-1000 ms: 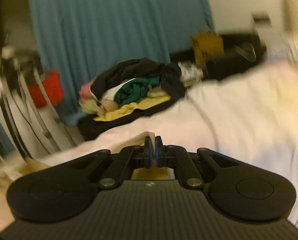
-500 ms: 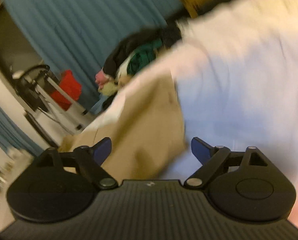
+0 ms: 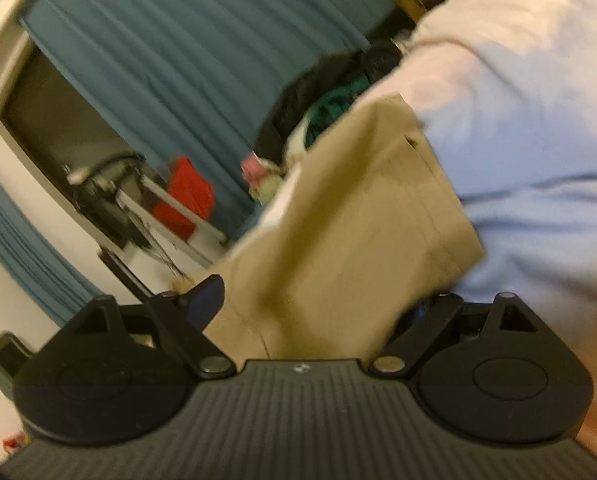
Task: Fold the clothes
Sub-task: 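Lift the held side edge with the right tool and fold it over the shirt body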
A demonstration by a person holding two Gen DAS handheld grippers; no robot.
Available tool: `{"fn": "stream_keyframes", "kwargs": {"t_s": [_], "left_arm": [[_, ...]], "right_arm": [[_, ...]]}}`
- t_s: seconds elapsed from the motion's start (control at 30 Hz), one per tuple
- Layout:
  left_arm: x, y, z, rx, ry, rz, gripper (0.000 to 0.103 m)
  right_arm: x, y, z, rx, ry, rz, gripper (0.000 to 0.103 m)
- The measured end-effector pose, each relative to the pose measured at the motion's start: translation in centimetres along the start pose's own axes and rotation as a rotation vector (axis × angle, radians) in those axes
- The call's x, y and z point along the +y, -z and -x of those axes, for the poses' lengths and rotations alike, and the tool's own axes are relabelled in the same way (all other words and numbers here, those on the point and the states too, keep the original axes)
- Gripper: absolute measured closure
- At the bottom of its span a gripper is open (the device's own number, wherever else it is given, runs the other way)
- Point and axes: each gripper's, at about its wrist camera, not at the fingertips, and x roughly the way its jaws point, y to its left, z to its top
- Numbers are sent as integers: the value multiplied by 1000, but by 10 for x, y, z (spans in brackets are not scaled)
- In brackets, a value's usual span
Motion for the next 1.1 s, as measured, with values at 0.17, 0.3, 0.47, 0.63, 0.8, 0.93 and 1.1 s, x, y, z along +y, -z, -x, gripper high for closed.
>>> {"fn": "stream_keyframes", "kwargs": {"t_s": [0.17,0.3,0.47,0.63,0.8,0.93,1.1], "left_arm": [[3,2,0,-14,11,12,13],[0,3,-2,-16,8,-3,10],[-1,5,-4,-20,11,-9,7],[0,6,-4,-24,19,-11,4],[-5,6,-6,-15,-3,-49,2],[-6,3,-3,-4,-18,-71,2],[1,-10,5,38,-21,-49,2]], "right_arm": [[-6,3,-21,-78,-7,20,32],[4,0,-34,-90,-11,68,32],[2,-12,-40,-93,67,34,93],[-21,-33,-33,-142,55,-68,97],[0,-44,-33,-142,63,82,97],[31,-53,-27,-158,102,249,97],[91,-62,-29,-134,224,393,97]]}}
